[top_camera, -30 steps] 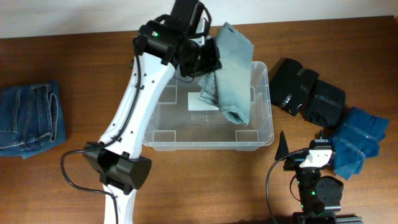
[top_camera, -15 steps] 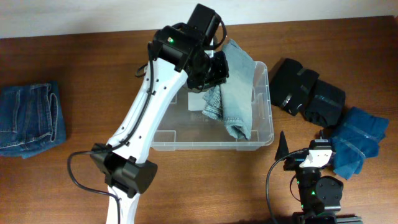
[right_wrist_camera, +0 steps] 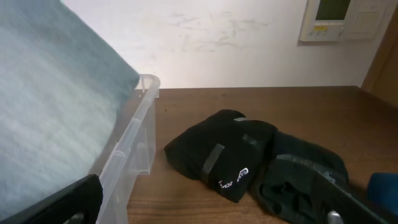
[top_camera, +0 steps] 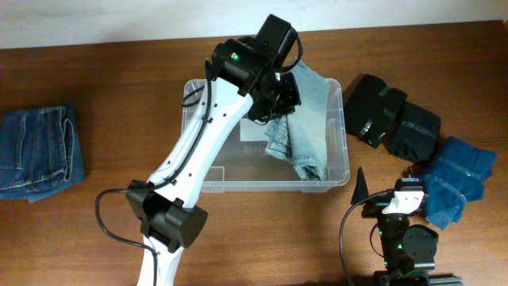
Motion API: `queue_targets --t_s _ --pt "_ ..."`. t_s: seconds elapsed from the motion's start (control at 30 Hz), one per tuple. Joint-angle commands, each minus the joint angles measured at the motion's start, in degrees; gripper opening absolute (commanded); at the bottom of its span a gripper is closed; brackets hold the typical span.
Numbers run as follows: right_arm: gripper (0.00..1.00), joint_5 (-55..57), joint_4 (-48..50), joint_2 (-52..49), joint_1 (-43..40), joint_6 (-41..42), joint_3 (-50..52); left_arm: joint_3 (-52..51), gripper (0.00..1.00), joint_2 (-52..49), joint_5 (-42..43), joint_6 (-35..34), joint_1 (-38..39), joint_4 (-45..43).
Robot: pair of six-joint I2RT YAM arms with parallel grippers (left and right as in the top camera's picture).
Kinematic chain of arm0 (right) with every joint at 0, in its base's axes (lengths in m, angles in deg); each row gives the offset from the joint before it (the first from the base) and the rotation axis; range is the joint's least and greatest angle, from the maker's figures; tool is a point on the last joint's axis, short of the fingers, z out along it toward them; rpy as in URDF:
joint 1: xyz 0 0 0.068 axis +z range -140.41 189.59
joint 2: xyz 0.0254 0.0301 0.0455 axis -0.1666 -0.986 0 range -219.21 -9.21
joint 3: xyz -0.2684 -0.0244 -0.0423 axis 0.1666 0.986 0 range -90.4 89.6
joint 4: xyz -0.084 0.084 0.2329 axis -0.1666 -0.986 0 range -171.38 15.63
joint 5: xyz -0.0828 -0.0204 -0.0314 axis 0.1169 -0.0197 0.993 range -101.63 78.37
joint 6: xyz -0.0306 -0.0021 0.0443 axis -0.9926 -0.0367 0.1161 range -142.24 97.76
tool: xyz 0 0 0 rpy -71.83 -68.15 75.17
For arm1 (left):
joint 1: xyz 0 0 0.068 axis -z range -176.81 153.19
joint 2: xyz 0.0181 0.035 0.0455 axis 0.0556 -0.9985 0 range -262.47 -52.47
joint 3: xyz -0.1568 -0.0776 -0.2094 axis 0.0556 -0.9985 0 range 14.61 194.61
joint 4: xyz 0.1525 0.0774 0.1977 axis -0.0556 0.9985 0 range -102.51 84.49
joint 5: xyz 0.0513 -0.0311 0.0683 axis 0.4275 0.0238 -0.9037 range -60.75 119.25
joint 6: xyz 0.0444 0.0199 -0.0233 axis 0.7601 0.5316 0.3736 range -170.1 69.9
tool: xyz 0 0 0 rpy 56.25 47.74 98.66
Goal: Pack container
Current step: 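Carry the light-blue jeans into the clear bin and lower them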
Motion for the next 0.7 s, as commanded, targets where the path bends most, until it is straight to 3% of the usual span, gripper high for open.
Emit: queue_targets --t_s 0.0,0.4,0.57,0.6,0.67 --pt "0.98 0.9 -0.4 0.4 -0.2 0.3 0.3 -3.1 0.00 -0.4 0.3 -1.7 0.4 -1.6" --pt "0.98 0.9 -0.4 0.4 -0.2 0.3 0.3 -17.1 0.00 -0.4 0.3 -1.6 0.6 -14.7" --pt "0.98 0.9 -0.4 0.4 -0.2 0.3 0.3 -18.6 0.00 -0.4 -1.6 -1.5 0.5 -15.1" --pt "0.98 0.9 -0.4 0.4 -0.2 0.3 0.3 -18.6 0.05 -0.4 -2.8 -0.5 0.5 -14.8" --pt "0.98 0.9 -0.4 0.4 -0.2 0.3 0.3 -18.6 0.36 -0.4 -4.4 4.3 0.5 -14.7"
